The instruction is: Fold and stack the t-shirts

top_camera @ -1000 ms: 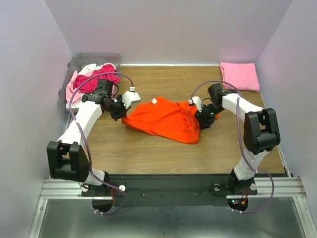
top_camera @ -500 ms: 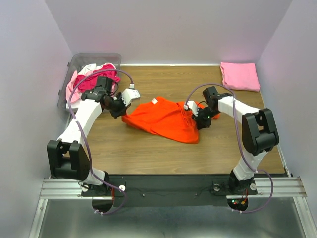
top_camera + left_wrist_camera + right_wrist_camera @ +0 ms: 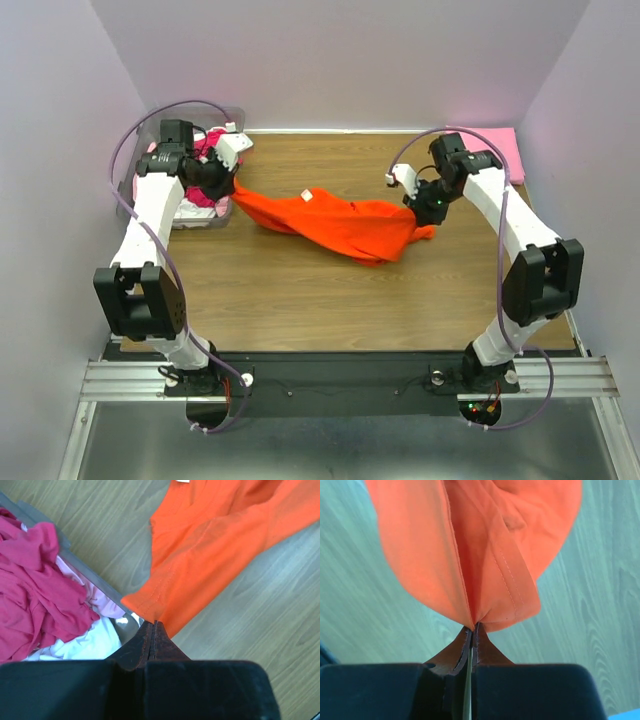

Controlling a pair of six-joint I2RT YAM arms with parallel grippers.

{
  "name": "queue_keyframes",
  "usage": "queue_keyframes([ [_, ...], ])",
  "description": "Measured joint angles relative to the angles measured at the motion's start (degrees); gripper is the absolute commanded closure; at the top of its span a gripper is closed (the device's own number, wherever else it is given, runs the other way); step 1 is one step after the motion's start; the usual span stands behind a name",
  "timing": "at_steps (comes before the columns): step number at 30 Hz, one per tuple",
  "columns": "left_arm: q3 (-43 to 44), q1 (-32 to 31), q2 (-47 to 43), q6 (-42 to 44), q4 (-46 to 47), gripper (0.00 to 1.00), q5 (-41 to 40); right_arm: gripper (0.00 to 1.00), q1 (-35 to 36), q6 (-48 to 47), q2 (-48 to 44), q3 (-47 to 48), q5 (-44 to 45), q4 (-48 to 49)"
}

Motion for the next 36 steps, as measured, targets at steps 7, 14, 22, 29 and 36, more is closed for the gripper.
queue_keyframes([
  [7,5.3,0.6,5.6,-6.3,2.2,1.0,-3.1,0.99,8.3,6.6,11.4,14.2,-1.5,-9.4],
  [14,8.0,1.1,11.6,-15.2,5.9,1.0,-8.1,0.99,18.4,15.4,29.8,32.8,-5.4,-12.4],
  [22,10.1,1.1,14.4,-20.8,7.0,1.0,-8.2,0.4,26.2,23.8,31.0,32.8,-11.9,-10.7],
  [29,10.1,1.1,14.4,-21.6,7.0,1.0,-5.9,0.45,26.9,24.0,30.2,32.0,-13.2,-6.4],
  [36,10.0,1.1,14.4,-21.8,7.0,1.0,-4.2,0.48,25.5,14.7,26.8,32.0,-10.0,-4.5],
])
